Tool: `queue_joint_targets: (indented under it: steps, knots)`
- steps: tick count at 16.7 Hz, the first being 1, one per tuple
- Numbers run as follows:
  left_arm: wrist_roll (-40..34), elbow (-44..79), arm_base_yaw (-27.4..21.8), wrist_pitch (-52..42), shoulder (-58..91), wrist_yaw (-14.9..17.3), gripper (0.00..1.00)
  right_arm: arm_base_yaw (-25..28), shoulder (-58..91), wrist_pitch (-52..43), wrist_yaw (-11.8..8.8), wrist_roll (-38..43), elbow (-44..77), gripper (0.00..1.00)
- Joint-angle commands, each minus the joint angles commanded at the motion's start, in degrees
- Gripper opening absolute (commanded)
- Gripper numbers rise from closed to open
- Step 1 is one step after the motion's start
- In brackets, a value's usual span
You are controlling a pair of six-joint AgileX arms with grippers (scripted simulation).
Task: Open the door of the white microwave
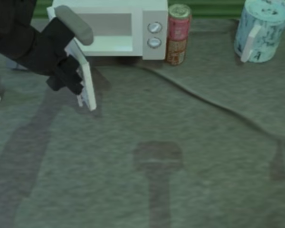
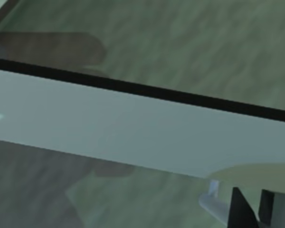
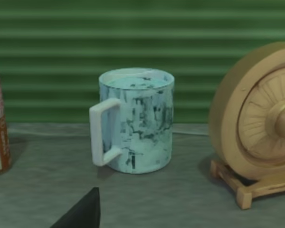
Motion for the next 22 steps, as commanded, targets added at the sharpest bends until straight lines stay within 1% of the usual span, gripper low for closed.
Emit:
queue_joint_targets:
  steps: [3,8,11,22]
  knots:
    - [1.97,0.27,0.64,-0.62,-0.08,0.73,0.00,0.00,0.00,0.00,0.00,0.00,0.00,1.00]
    - [9.74,0.89,3.82,-3.76,0.11,3.65,0.00,0.00,0.00,0.00,0.00,0.00,0.00,1.00]
    - [12.75,1.12,5.06,-5.01,0.21,4.80,0.00,0.00,0.00,0.00,0.00,0.00,0.00,1.00]
    - [12.91,1.13,5.12,-5.08,0.22,4.86,0.00,0.00,0.00,0.00,0.00,0.00,0.00,1.00]
